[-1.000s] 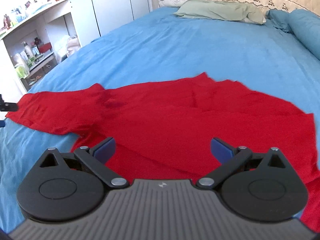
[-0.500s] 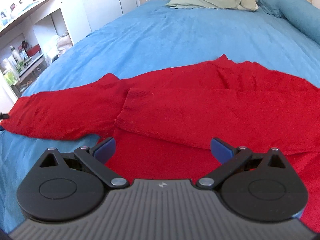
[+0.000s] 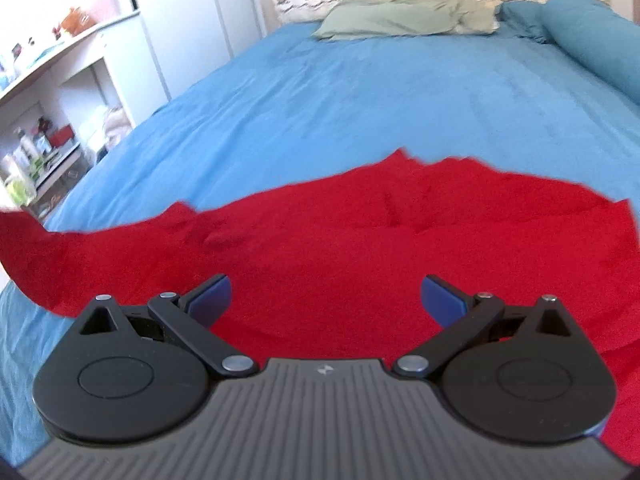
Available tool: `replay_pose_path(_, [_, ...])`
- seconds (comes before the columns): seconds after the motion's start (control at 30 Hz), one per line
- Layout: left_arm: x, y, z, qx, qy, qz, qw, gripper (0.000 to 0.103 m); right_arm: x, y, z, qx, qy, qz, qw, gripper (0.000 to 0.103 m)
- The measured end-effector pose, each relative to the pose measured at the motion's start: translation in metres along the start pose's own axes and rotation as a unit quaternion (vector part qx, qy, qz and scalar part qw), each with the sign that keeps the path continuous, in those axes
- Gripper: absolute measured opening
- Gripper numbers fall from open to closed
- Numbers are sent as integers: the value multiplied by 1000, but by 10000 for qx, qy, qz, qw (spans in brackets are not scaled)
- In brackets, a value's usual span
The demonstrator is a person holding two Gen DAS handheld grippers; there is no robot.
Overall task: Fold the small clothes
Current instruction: 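Carry the sleeve across the sweater body with the left tool and release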
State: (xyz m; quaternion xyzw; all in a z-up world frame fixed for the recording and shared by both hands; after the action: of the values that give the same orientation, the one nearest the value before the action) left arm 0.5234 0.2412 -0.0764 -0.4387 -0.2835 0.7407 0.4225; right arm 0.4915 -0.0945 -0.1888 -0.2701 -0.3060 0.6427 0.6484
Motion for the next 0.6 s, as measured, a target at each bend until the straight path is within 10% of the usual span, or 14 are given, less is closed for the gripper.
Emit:
replay_pose_path(0.23, [-213,84,18,654,1635,-991,9794,4,-95,-27,51,-279,324,-42,9991,103])
replay_pose_path(0.37, [-284,190,0,1452,1748,-1537,9616,4,-156,-25,73,-284,401,-135,9987,103])
replay_pose_path(0.6, [-300,341,-29,2389,1438,-2296,9325,4,-224,20,75,161,503,-416,9977,103])
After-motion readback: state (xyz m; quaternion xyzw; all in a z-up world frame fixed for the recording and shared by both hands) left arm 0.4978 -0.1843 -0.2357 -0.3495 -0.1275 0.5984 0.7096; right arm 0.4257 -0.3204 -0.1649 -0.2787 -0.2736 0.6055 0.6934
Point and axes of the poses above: each gripper's, at about its wrist camera, not at the fingertips, and z roughly against the way its jaws point, x to its left, y to its underside, the point moved 7 cm from there along -z, roughly the way its jaws point, and after that the axes turned 10 degrees about z, right-handed, at the moved point
